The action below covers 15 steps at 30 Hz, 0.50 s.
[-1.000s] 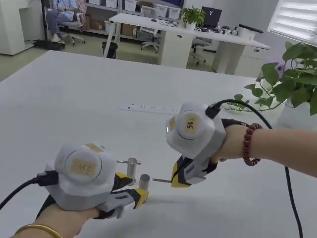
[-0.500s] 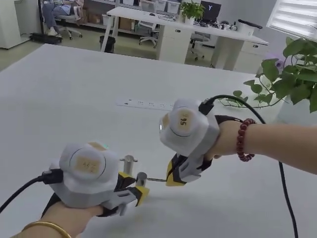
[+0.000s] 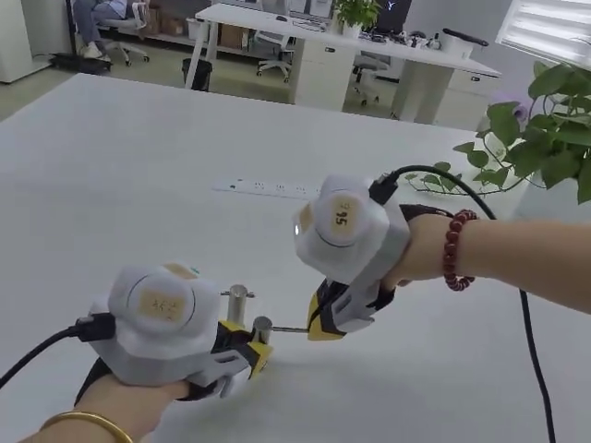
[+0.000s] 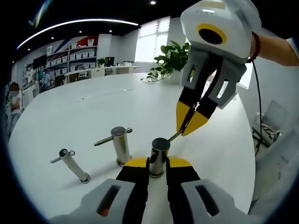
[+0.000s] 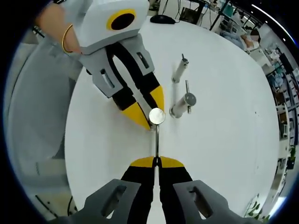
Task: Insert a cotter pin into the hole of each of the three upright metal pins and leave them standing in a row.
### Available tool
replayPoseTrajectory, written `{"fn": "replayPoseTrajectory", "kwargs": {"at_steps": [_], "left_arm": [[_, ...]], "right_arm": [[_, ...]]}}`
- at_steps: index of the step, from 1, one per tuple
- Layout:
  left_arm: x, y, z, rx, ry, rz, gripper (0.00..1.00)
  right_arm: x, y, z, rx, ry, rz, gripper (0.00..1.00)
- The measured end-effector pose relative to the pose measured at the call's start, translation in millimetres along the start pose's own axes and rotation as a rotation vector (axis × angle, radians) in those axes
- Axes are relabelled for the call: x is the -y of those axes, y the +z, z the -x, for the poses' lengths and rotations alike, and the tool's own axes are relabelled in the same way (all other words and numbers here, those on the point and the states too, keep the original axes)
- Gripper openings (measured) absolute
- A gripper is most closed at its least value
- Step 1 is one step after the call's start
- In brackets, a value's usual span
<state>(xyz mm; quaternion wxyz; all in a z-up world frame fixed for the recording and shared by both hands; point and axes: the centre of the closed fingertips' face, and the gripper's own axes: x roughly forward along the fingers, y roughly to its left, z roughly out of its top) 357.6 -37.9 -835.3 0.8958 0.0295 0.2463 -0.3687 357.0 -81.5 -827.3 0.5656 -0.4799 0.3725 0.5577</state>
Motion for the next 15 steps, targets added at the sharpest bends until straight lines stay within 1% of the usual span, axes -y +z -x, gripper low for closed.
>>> {"fn": "replayPoseTrajectory", "kwargs": {"at_steps": [15], "left_arm": [[-0.2, -0.6, -0.6, -0.002, -0.011, 0.011, 0.12]], "right_arm": [[0.9, 1.2, 5.2, -0.003, -0.002, 0.032, 0.03]]}}
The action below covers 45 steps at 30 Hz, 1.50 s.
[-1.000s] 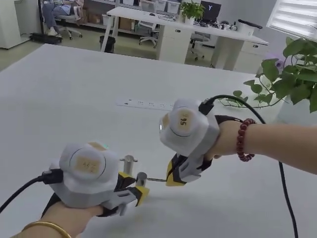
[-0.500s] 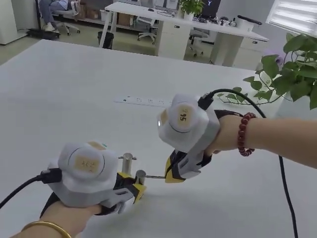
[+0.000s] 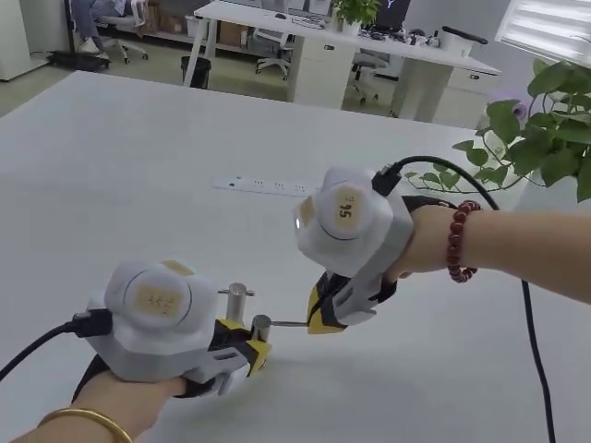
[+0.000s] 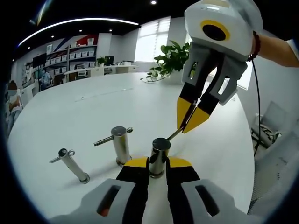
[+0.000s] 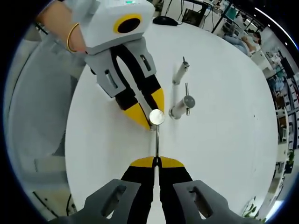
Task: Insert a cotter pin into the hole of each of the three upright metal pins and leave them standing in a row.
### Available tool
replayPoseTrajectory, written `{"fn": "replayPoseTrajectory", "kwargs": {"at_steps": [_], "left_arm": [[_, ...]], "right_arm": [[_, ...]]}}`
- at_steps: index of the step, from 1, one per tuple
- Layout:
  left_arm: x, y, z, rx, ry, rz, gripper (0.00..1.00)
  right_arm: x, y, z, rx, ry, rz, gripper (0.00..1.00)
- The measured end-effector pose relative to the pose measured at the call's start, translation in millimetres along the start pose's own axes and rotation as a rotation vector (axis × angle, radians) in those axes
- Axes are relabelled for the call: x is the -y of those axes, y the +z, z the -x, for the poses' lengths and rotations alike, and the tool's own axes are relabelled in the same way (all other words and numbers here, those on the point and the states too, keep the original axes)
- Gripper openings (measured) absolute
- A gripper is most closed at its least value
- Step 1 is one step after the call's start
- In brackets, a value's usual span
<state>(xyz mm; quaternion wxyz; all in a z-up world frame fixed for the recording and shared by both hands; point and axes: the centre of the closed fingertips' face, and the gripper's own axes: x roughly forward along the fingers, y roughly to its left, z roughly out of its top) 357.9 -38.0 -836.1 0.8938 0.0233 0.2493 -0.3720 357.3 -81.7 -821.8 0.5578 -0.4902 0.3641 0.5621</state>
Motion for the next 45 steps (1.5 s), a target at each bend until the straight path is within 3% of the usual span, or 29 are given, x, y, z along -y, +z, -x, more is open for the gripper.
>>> {"fn": "replayPoseTrajectory", "kwargs": {"at_steps": [25, 45], "left_arm": [[-0.3, -0.8, 0.1, -0.003, -0.011, 0.004, 0.12], [-0.8, -1.0, -0.9, -0.003, -0.013, 0.001, 0.12]], "right_arm": [[-1.4, -1.5, -6.0, 0.019, 0.016, -0.026, 0.03], [-1.5, 17.2, -6.2, 0.066, 0.027, -0.023, 0.03]]}}
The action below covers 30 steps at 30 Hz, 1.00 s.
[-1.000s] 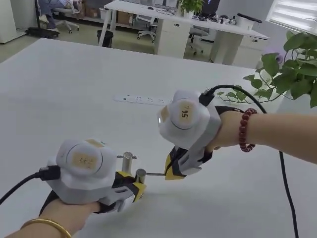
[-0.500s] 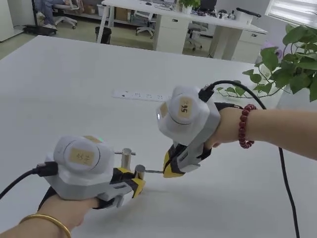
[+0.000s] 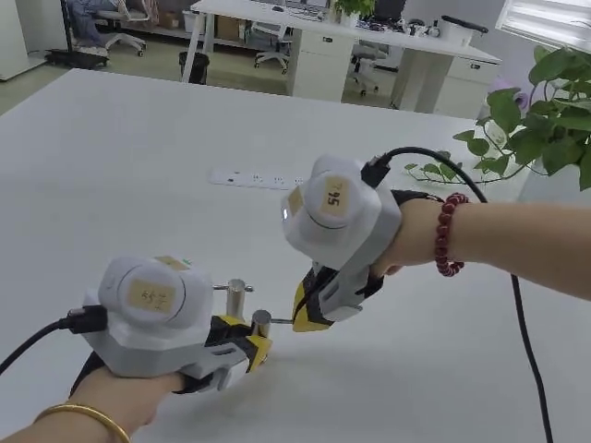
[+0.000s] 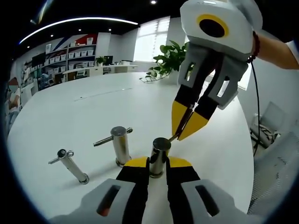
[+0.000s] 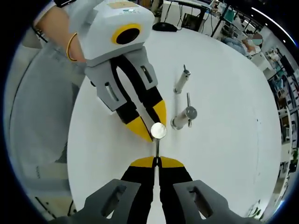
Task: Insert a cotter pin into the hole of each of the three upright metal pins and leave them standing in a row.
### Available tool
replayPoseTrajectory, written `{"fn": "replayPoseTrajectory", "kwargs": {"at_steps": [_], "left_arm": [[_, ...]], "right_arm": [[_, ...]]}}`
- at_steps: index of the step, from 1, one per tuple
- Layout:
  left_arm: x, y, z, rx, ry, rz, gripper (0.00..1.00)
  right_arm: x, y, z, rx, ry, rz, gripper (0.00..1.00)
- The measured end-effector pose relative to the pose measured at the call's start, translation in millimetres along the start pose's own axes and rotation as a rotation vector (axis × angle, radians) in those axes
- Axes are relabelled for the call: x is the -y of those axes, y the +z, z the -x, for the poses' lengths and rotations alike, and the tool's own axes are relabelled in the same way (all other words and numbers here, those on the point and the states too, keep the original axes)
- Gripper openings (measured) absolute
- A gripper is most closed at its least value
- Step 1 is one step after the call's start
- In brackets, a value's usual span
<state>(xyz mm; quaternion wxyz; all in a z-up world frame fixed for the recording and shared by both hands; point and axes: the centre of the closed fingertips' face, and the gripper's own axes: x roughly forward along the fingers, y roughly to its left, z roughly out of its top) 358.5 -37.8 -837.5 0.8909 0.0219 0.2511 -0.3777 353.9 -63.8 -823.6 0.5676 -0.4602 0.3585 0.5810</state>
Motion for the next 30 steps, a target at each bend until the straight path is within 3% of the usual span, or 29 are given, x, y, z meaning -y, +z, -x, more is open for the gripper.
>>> {"fn": "replayPoseTrajectory", "kwargs": {"at_steps": [19, 30], "left_arm": [[0.9, -0.6, 0.4, -0.002, 0.008, 0.01, 0.12], [0.4, -0.3, -0.5, -0.005, 0.017, 0.034, 0.12]], "right_arm": [[0.0, 15.5, -4.0, 0.07, -0.007, -0.062, 0.04], [2.4, 9.1, 4.4, 0.108, -0.019, -0.12, 0.08]]}}
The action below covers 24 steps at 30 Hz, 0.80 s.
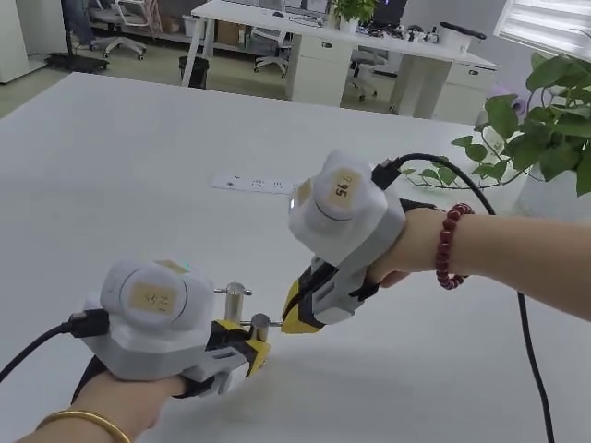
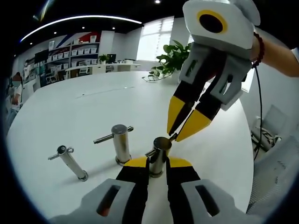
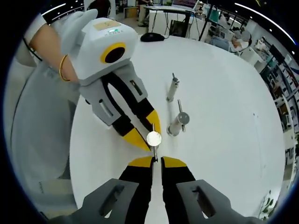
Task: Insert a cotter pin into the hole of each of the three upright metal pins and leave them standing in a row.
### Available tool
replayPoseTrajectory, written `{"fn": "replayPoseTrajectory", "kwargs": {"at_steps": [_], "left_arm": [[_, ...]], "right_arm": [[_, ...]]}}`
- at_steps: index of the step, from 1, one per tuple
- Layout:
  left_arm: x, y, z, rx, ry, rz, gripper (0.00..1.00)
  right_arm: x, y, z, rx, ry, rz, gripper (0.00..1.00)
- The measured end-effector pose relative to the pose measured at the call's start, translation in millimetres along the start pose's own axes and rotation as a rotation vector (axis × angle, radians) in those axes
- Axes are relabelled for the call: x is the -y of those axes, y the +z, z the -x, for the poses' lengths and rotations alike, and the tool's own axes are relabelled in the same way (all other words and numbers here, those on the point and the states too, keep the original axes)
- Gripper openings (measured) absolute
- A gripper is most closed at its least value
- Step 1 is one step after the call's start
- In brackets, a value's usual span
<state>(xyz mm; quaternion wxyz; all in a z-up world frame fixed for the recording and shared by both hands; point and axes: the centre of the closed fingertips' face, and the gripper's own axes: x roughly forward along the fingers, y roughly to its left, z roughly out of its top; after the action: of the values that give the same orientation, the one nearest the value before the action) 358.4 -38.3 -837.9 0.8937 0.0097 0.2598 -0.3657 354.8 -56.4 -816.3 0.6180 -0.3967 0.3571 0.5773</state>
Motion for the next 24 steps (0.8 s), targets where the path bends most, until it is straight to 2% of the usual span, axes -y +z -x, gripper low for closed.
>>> {"fn": "replayPoseTrajectory", "kwargs": {"at_steps": [11, 24], "left_arm": [[-0.7, -0.4, -1.1, -0.001, 0.006, 0.015, 0.12], [-0.5, -1.8, -2.9, -0.004, 0.007, 0.032, 0.12]], "right_arm": [[-2.0, -0.6, -4.0, -0.019, -0.001, 0.036, 0.05], [-2.3, 9.8, -7.7, -0.003, -0.002, 0.056, 0.05]]}}
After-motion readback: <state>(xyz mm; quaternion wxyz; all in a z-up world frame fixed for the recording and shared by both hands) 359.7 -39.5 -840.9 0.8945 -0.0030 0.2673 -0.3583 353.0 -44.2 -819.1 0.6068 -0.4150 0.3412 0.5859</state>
